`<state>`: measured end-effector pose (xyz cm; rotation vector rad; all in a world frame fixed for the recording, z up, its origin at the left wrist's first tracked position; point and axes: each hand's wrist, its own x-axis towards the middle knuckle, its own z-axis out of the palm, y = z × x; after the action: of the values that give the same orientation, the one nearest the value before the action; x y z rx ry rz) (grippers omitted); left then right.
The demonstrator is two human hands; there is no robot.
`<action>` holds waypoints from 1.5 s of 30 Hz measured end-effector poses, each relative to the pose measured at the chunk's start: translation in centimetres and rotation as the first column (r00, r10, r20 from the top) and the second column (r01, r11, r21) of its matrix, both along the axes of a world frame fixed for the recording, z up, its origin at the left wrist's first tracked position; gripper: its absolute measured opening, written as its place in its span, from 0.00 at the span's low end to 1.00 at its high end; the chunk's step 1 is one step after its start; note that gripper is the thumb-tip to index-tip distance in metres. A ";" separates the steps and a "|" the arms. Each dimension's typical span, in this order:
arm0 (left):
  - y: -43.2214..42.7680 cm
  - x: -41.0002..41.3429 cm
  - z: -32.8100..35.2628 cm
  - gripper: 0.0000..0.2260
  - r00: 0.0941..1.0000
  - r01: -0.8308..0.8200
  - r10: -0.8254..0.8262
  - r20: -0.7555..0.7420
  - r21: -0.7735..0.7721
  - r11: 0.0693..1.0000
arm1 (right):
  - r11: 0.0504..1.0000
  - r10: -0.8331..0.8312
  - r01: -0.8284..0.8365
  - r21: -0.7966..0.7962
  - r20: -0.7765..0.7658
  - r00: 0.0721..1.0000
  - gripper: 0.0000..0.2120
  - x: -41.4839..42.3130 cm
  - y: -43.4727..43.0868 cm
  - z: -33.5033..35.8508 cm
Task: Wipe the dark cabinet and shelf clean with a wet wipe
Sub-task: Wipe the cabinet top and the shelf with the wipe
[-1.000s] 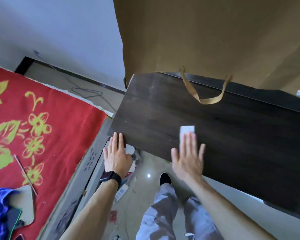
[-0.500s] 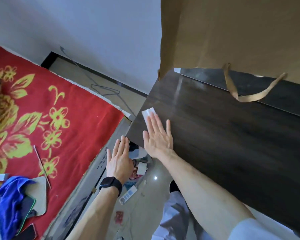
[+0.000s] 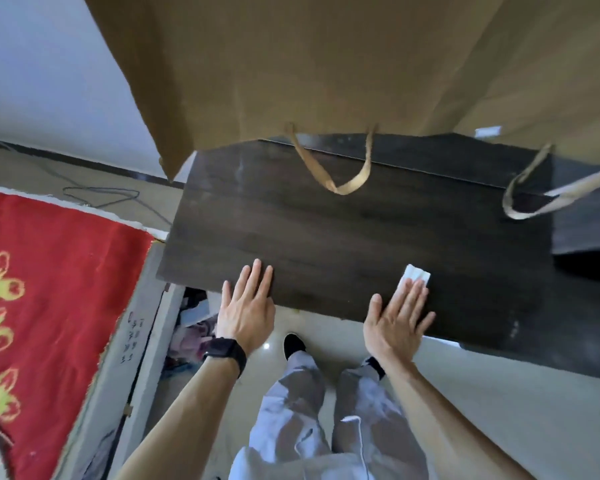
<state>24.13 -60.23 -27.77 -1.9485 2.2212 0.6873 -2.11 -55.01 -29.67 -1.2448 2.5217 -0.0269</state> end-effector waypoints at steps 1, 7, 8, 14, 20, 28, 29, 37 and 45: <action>0.1 -0.8 -0.4 0.28 1.000 0.006 -0.006 0.006 0.007 1.000 | 0.997 0.075 -0.075 0.002 -0.006 0.997 0.34 0.7 0.0 -0.1; 0.3 -1.8 -1.0 0.28 0.998 -0.037 0.038 0.044 -0.022 0.999 | 0.735 0.671 -0.662 -0.144 0.010 0.742 0.30 6.4 -0.6 -1.8; 0.3 -1.7 -0.9 0.28 0.999 -0.023 0.024 0.047 -0.022 1.000 | 0.726 0.679 -0.671 -0.152 0.008 0.734 0.30 5.5 -0.8 -1.8; 0.3 -0.2 -0.1 0.27 0.995 -0.081 0.083 0.047 -0.028 0.996 | 0.937 0.340 -0.344 -0.059 -0.066 0.938 0.31 -3.1 -0.6 -1.9; -0.1 6.0 0.4 0.28 0.909 -0.411 0.414 0.044 -0.064 0.909 | 0.915 0.395 -0.395 -0.088 -0.010 0.918 0.34 5.8 -4.3 -1.5; -0.2 13.3 -0.6 0.35 0.917 -0.383 0.383 0.113 -0.017 0.923 | 0.453 0.890 -0.867 -0.208 0.054 0.452 0.31 18.0 -8.6 -1.5; -0.3 13.4 -0.5 0.35 0.918 -0.383 0.383 0.100 -0.021 0.924 | 0.351 0.936 -0.908 -0.229 0.062 0.346 0.30 19.2 -8.2 -1.6; -0.6 13.5 -0.4 0.34 0.924 -0.374 0.373 0.087 -0.011 0.928 | -0.158 0.974 -0.872 -0.463 -0.220 -0.060 0.19 17.6 -8.9 -0.7; -1.0 12.4 0.2 0.34 0.910 -0.407 0.404 0.092 0.013 0.913 | 0.833 0.500 -0.279 -0.478 0.435 0.749 0.20 12.8 -13.0 4.5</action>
<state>36.48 -61.22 -27.60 -2.4009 1.7547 0.6587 10.71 -68.02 -25.13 -1.6244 1.7568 -0.7105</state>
